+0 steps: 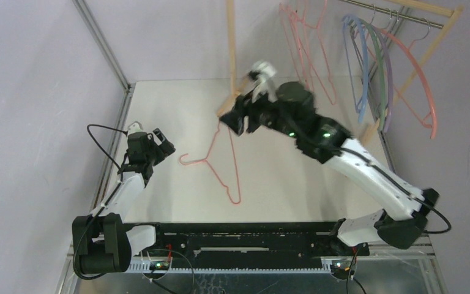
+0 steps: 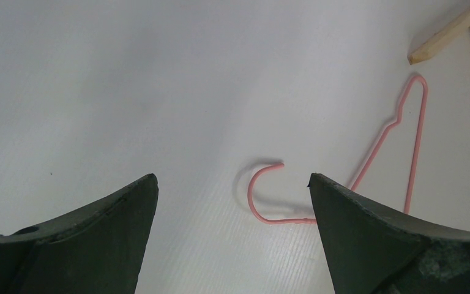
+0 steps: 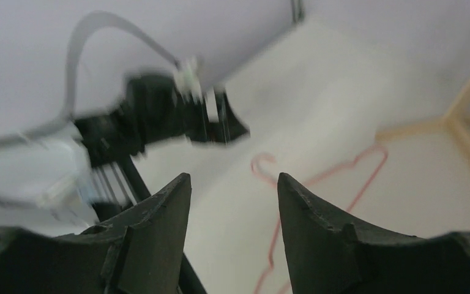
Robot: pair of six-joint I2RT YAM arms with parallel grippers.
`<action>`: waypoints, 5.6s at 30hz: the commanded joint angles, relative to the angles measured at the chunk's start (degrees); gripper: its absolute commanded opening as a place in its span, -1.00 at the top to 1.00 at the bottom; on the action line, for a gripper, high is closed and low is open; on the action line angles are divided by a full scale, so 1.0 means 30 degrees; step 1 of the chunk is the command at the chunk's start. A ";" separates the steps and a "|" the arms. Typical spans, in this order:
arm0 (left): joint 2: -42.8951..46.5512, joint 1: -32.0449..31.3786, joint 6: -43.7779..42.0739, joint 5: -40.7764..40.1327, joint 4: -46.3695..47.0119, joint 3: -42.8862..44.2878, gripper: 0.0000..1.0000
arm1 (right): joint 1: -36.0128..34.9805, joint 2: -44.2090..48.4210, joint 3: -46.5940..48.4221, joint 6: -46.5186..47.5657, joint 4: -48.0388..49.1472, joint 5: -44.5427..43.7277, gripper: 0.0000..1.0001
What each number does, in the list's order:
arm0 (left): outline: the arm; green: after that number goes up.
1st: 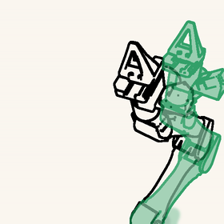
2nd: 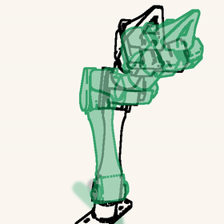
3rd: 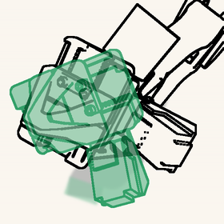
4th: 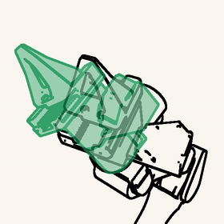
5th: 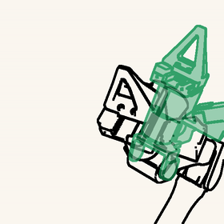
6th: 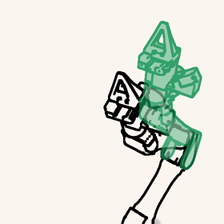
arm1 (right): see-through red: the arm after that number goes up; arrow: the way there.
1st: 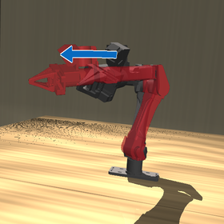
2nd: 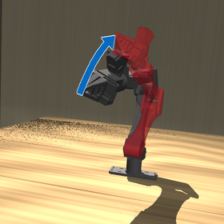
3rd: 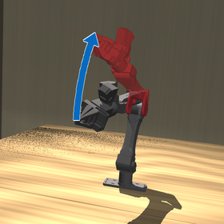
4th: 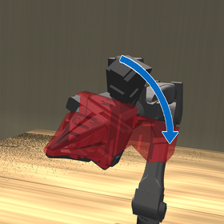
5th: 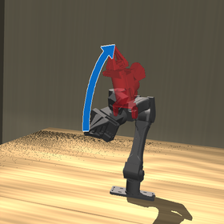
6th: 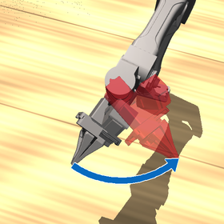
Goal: Organize the hangers
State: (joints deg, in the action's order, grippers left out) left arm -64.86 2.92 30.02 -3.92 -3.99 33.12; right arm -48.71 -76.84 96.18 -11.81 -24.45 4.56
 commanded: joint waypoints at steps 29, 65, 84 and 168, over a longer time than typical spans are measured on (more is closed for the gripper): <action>0.0989 -0.0050 0.0772 0.0448 0.0985 -0.0291 -0.96 | -0.2972 -1.4527 -0.0904 0.2181 -0.2193 -0.1315 -0.03; 0.2157 -0.0051 0.0441 -0.0264 -0.0515 -0.0472 -0.96 | -0.3575 -1.7433 -0.1726 0.0103 -0.3788 -0.4460 0.10; 0.2629 -0.0022 0.0524 -0.0829 -0.1173 -0.0250 -0.96 | -0.2634 -1.7622 -0.1327 0.0465 -0.4854 -0.2458 1.00; -0.5128 -0.4914 0.7657 0.4765 0.7812 0.3596 1.00 | 0.0825 -1.1316 0.2335 -0.0208 -0.6949 0.0185 1.00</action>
State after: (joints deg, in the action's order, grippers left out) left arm -79.81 -11.77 54.35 11.14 18.20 41.87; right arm -46.11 -113.45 100.60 -14.98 -43.64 8.36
